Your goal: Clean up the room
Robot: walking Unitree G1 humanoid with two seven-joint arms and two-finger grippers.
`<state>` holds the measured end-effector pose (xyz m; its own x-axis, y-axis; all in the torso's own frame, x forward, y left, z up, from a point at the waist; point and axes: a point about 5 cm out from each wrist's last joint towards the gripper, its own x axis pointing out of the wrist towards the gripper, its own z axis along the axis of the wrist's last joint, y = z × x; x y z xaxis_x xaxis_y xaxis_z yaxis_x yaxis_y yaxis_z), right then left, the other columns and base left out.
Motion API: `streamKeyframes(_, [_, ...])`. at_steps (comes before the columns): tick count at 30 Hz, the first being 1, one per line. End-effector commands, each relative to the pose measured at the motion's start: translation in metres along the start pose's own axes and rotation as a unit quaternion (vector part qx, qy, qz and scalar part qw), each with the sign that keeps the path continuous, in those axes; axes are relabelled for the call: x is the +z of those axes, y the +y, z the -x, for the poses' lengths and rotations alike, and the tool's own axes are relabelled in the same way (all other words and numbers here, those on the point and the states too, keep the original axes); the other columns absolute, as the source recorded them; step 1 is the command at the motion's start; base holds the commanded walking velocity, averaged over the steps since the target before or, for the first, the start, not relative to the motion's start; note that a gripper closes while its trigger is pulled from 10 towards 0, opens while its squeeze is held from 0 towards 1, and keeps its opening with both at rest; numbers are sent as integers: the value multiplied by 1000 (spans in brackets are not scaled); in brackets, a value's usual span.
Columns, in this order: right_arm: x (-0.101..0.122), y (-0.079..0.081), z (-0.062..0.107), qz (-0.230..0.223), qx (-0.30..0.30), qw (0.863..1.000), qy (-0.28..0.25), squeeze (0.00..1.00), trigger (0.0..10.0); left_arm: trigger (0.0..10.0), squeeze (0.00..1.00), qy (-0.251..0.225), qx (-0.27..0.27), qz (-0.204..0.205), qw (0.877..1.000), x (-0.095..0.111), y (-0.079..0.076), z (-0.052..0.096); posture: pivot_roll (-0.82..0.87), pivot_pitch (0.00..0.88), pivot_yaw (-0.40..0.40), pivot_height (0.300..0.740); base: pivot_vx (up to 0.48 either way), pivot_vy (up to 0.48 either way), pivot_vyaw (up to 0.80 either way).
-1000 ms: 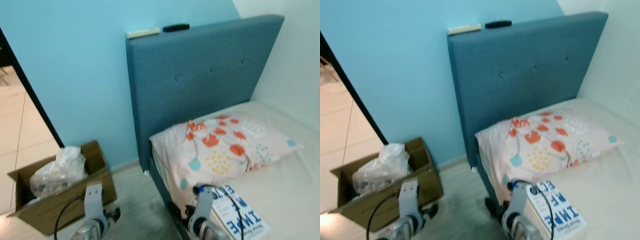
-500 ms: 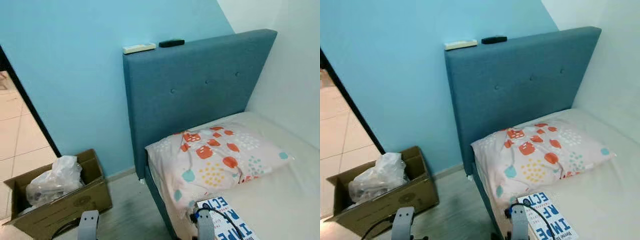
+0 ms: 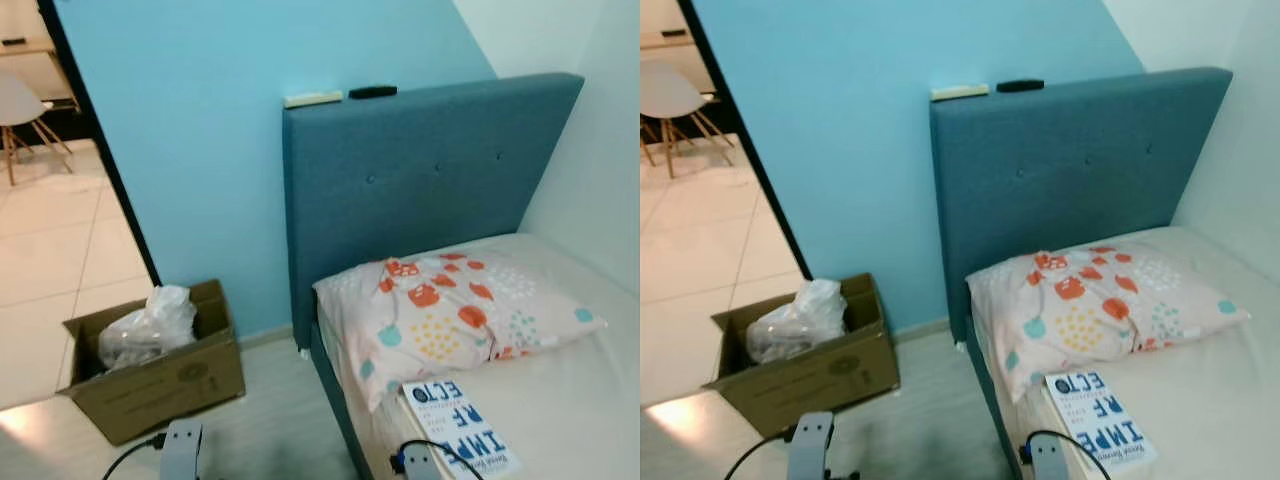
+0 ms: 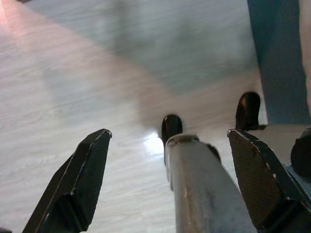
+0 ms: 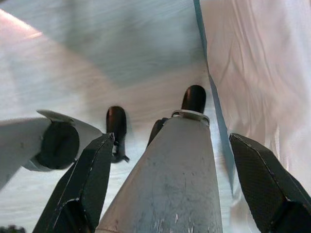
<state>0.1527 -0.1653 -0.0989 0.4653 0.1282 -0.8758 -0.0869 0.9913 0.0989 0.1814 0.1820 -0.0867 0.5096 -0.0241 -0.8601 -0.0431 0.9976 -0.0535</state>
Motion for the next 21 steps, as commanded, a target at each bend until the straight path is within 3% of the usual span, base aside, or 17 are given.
streamKeyframes(1, [-12, 0, 1, 10, -2, 1000, 27, 0, 10000, 10000, 0, 4, -3, -10, 1000, -1, -1, 0, -2, 0, -7, 740, -405, 0, 0])
streamKeyframes(21, [-20, -6, 4, 18, -17, 999, 40, 0, 10000, 10000, 0, 5, -10, -23, 1000, -1, -3, 0, -6, 0, -8, 740, -406, 0, 0])
